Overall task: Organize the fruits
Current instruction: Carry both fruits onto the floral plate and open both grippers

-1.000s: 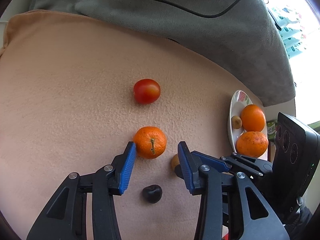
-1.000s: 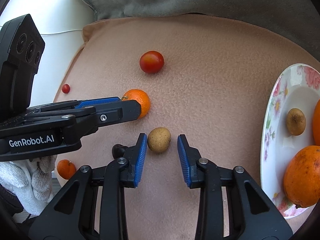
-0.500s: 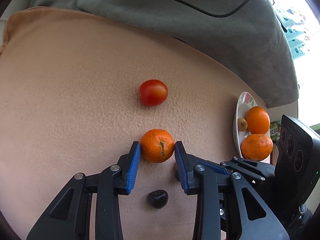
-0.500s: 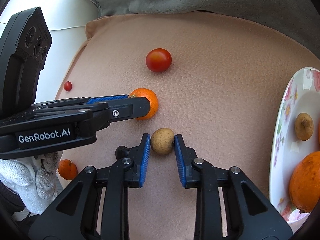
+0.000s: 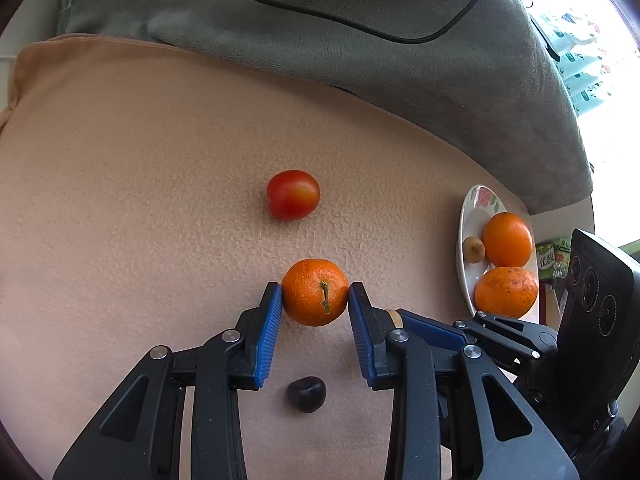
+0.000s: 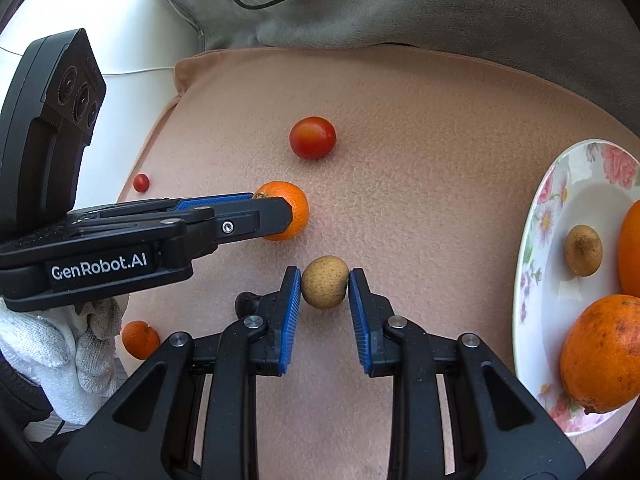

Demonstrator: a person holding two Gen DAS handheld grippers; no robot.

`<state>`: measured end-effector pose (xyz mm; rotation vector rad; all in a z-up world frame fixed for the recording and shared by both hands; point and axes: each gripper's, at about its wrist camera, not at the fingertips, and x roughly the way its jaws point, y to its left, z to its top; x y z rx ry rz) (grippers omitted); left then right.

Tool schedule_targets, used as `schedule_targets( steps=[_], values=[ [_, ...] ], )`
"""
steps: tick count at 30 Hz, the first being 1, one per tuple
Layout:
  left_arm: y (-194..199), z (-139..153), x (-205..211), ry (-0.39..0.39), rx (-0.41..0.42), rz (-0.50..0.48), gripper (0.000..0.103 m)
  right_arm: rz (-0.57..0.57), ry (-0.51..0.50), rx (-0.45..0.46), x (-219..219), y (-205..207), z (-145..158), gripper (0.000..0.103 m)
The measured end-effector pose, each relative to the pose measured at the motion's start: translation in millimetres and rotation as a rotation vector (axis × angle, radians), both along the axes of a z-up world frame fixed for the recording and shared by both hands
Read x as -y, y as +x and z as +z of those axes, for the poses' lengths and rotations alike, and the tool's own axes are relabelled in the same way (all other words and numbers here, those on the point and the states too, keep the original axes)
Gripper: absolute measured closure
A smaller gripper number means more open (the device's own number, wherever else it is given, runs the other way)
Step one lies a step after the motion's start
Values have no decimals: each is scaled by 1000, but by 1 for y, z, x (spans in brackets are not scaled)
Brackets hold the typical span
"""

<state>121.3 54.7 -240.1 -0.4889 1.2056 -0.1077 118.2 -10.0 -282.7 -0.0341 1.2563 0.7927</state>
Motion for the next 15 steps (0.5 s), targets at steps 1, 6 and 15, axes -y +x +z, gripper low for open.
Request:
schedule_targets(
  steps=[1, 6, 15],
  values=[
    [-1, 3, -1, 1, 4, -2, 71, -5, 4, 3, 2, 0, 2, 77],
    [-4, 13, 2, 5, 30, -13, 71, -36, 17, 20, 17, -2, 13, 77],
    [-3, 31, 14, 0, 70, -50, 71, -114, 51, 51, 57, -3, 38, 77]
  ],
)
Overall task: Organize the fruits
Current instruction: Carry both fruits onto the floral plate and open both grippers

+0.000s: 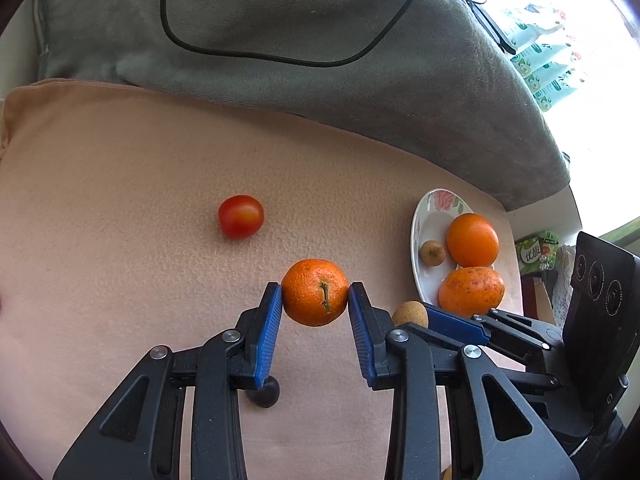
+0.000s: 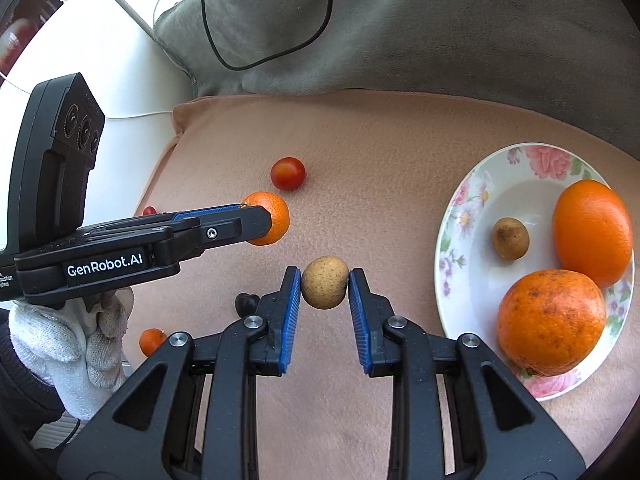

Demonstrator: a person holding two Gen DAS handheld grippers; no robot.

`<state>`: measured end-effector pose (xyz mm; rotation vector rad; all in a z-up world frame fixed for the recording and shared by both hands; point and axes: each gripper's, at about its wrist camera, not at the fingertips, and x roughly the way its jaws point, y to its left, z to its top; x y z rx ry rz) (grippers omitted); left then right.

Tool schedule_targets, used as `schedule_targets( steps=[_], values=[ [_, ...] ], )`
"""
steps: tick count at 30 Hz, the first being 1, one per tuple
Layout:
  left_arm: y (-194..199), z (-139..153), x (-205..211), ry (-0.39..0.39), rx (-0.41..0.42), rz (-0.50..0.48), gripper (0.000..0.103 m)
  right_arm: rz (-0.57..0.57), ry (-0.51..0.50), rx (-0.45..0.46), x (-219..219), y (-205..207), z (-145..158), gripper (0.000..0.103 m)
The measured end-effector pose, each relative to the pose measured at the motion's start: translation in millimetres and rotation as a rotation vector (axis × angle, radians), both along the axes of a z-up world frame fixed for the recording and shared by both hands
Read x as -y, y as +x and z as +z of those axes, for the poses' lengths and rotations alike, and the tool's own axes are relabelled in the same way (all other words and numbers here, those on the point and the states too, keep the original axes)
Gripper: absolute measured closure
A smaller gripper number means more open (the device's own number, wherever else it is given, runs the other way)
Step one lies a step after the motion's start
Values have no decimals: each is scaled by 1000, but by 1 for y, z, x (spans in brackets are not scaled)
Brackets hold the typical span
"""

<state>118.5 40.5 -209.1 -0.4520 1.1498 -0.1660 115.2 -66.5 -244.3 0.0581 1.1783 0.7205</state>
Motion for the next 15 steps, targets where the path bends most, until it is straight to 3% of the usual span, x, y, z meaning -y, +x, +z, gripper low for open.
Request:
schedule_targets(
  steps=[15],
  values=[
    [17, 12, 55, -14, 34, -94, 71, -127, 8, 45, 65, 11, 25, 77]
  ],
)
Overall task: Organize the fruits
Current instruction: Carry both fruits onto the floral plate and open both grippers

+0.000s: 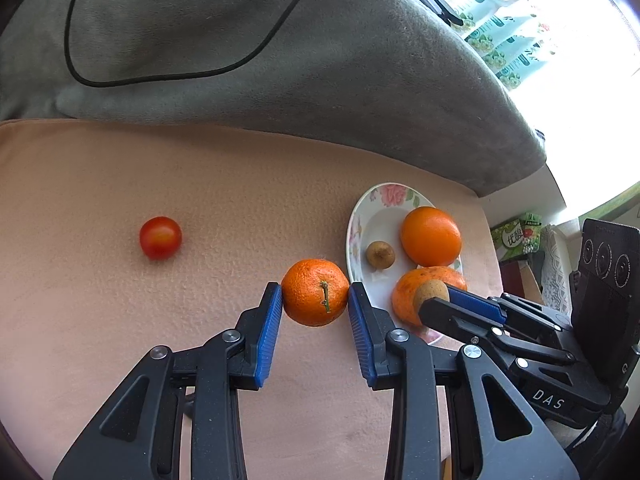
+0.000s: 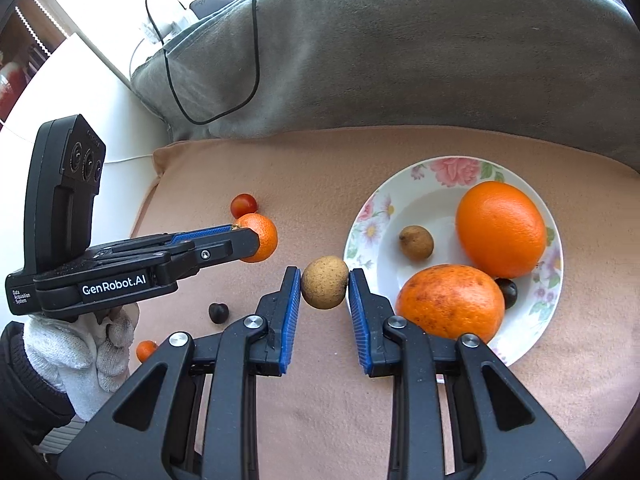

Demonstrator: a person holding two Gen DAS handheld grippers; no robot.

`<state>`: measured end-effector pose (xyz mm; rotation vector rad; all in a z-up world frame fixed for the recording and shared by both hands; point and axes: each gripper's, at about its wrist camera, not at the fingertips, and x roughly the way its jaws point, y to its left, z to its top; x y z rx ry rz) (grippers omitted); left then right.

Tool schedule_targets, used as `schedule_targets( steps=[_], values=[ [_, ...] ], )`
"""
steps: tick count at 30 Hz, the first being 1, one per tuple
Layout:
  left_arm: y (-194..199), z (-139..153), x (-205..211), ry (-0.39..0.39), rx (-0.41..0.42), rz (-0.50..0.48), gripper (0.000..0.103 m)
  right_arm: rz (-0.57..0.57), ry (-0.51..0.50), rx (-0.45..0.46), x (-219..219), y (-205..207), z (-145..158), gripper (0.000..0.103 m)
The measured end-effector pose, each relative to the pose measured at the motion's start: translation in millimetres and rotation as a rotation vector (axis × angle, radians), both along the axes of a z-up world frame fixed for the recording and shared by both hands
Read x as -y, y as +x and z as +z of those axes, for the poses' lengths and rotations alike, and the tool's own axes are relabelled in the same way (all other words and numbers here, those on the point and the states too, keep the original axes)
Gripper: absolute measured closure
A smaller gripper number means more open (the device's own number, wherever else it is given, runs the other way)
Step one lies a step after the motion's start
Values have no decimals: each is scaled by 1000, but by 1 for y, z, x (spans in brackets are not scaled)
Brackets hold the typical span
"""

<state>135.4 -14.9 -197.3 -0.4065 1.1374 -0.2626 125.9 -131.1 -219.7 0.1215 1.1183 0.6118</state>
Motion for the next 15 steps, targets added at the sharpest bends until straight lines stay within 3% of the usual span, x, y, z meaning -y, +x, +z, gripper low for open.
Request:
schedule_targets(
  steps=[15],
  values=[
    [13, 3, 42, 5, 8, -94, 71, -59, -25, 47, 32, 28, 15, 77]
  ],
)
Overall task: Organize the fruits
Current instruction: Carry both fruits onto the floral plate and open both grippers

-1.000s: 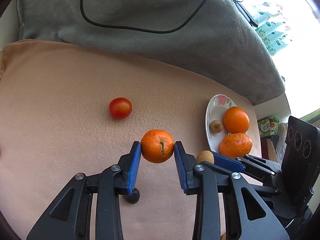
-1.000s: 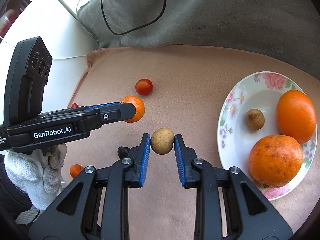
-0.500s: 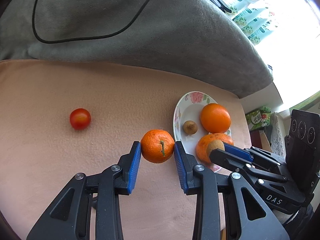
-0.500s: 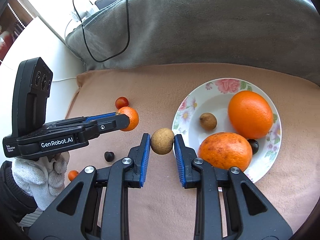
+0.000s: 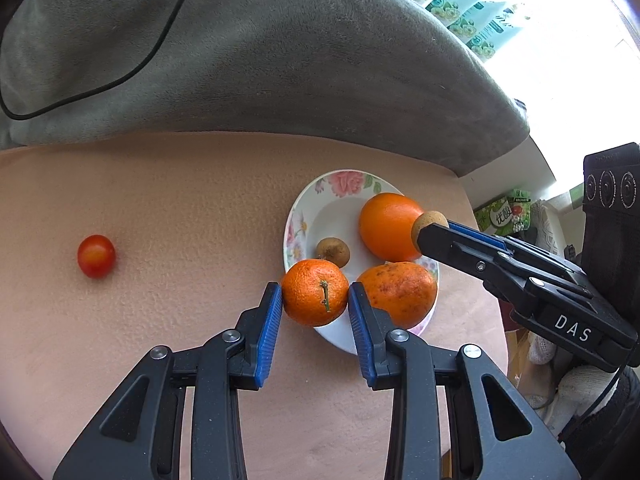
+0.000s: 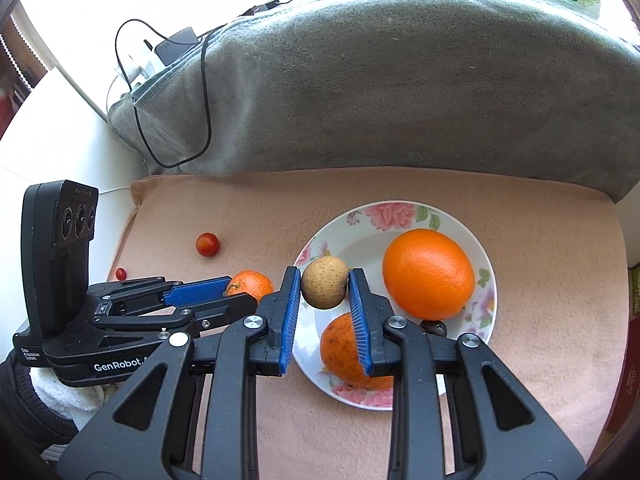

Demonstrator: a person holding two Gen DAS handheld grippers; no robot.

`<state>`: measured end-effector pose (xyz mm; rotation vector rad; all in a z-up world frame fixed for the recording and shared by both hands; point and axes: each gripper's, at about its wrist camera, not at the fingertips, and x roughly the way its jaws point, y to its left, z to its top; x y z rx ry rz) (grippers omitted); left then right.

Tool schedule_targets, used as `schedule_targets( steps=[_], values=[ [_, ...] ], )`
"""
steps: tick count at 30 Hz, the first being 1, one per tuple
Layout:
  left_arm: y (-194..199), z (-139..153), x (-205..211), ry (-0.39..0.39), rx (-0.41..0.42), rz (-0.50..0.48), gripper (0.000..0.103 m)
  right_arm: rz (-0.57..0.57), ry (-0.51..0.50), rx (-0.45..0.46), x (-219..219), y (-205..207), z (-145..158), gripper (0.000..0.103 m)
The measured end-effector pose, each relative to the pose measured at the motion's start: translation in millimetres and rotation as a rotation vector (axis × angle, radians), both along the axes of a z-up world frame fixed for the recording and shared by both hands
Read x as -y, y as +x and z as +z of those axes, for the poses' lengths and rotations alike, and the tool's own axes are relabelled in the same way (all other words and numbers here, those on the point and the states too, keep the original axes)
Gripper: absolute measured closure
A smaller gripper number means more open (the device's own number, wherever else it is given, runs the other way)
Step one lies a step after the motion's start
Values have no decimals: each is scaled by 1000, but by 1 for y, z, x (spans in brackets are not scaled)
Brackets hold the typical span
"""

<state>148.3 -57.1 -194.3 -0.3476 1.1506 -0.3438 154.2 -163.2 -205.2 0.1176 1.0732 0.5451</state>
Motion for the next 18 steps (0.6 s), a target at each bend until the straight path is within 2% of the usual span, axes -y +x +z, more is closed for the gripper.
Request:
schedule_targets(
  steps=[18],
  values=[
    [9, 1, 27, 61, 19, -67, 71, -20, -3, -27, -4, 26, -12, 77]
  ],
)
